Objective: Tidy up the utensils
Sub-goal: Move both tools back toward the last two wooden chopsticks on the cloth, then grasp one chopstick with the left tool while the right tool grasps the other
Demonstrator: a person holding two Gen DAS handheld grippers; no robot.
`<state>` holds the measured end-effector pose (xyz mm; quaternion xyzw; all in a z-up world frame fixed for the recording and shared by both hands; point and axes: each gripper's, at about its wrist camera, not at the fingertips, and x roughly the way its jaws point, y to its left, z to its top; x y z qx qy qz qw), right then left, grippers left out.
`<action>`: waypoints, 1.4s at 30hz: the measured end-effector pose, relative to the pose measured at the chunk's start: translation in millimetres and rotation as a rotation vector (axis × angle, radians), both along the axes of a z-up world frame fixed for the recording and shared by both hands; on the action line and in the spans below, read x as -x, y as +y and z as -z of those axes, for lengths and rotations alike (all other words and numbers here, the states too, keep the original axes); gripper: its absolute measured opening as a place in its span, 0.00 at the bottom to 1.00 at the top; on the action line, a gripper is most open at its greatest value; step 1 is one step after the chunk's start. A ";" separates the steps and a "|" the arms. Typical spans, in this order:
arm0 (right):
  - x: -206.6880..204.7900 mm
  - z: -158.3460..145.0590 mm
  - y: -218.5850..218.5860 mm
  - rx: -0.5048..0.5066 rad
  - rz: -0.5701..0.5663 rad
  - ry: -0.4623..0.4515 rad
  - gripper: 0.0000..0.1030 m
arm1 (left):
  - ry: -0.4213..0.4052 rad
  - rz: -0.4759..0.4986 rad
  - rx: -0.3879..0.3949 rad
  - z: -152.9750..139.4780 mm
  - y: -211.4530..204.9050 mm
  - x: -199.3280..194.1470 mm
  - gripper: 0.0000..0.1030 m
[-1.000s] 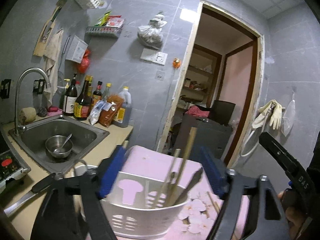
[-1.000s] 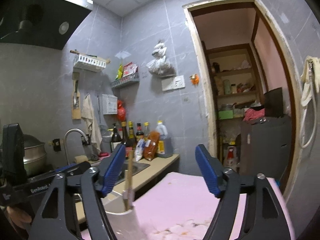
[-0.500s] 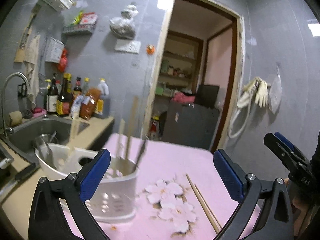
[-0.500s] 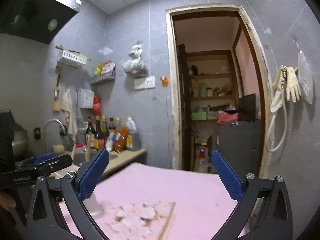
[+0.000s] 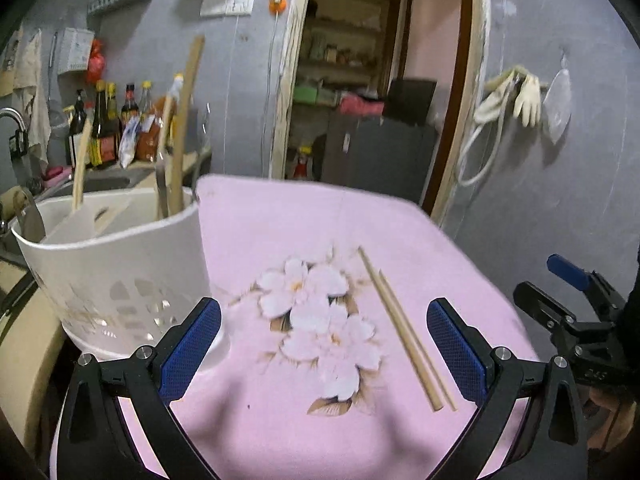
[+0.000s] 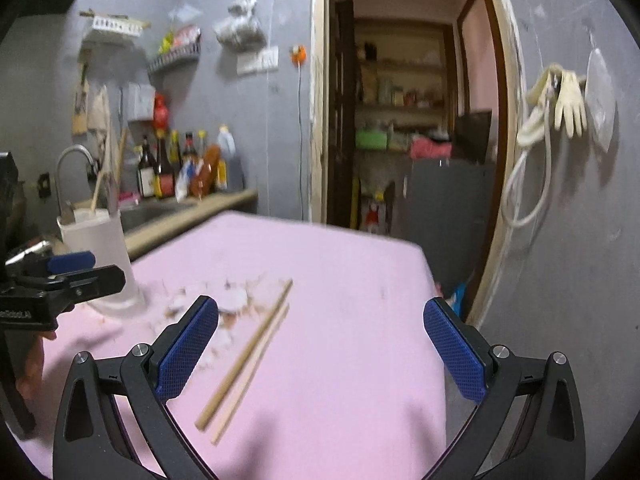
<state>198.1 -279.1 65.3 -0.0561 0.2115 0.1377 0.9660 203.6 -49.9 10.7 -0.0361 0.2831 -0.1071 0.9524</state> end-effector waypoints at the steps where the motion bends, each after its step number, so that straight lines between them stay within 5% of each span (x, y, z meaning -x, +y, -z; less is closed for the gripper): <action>1: -1.2 3.5 0.0 0.004 -0.006 0.024 1.00 | 0.019 -0.005 -0.003 3.4 -1.1 -2.3 0.98; 7: -15.4 27.0 8.3 0.061 -0.083 0.209 1.00 | 0.173 0.005 -0.050 27.4 -9.9 -20.0 0.98; 17: -27.4 54.1 31.7 0.219 -0.157 0.371 0.98 | 0.349 -0.008 -0.106 48.6 -8.5 -49.8 0.98; 28: -46.4 64.7 41.2 0.315 -0.138 0.412 0.87 | 0.382 0.036 -0.096 53.1 -6.7 -59.4 0.97; 36: -61.2 59.7 26.8 0.294 -0.107 0.401 0.45 | 0.383 0.076 -0.058 48.1 -18.5 -79.6 0.95; 42: -64.7 54.4 19.0 0.280 -0.122 0.384 0.17 | 0.413 0.134 -0.038 46.7 -35.6 -97.9 0.75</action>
